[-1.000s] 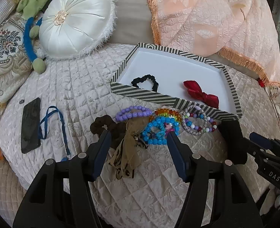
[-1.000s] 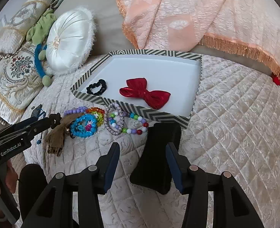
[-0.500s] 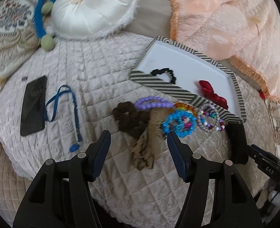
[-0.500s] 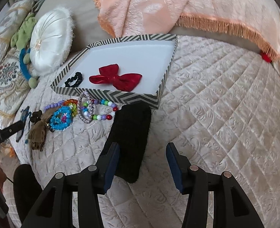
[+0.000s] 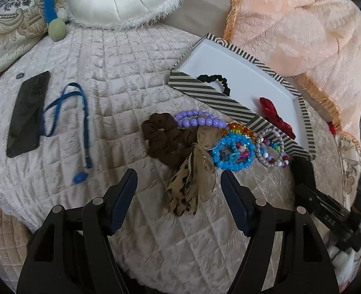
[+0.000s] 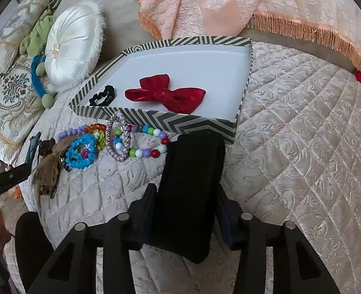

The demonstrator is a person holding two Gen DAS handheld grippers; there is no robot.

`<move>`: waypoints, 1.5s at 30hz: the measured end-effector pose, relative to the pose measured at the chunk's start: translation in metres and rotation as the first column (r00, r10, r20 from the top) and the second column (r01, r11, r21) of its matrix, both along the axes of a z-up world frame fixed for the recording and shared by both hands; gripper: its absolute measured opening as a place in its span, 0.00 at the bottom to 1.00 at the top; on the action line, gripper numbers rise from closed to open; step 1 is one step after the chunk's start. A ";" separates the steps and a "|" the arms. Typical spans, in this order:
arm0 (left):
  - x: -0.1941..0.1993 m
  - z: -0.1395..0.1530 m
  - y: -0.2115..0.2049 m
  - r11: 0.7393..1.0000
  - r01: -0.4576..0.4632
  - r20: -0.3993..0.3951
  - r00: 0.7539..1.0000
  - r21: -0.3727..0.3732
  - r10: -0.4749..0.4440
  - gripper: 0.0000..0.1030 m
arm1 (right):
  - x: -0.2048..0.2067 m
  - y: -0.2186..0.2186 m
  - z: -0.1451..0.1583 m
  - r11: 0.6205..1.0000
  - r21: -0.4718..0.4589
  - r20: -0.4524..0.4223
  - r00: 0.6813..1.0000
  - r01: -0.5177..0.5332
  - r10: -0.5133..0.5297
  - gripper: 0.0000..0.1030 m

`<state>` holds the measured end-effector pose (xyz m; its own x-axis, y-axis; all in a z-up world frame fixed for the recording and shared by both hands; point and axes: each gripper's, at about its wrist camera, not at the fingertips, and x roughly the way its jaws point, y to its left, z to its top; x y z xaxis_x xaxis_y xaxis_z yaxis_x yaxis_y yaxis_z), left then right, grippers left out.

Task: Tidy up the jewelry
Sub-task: 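Grasp the black velvet pouch with the right gripper while the left gripper moves to the tan bow, then close the left gripper on the tan leopard bow and brown scrunchie while the right gripper holds the pouch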

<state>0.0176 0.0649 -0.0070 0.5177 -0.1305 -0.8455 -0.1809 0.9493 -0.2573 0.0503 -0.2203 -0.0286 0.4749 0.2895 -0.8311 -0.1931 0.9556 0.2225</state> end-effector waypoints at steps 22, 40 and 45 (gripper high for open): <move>-0.006 -0.008 -0.003 0.998 0.014 0.024 1.000 0.053 -0.015 0.08 | 0.001 0.000 -0.006 1.000 -0.004 -0.003 1.000 -0.003 0.003 0.41; -0.003 -0.011 -0.006 0.999 0.017 0.002 1.000 0.050 -0.017 0.07 | 0.003 0.001 -0.008 1.000 -0.005 -0.005 1.000 -0.007 0.007 0.44; -0.003 -0.013 -0.007 0.998 0.026 -0.007 1.000 0.052 -0.025 0.07 | 0.003 0.001 -0.008 1.000 -0.008 -0.004 1.000 -0.009 0.009 0.45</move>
<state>0.0144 0.0579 -0.0204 0.5096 -0.0998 -0.8546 -0.1578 0.9656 -0.2068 0.0533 -0.2191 -0.0364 0.4693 0.2870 -0.8351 -0.2012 0.9556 0.2153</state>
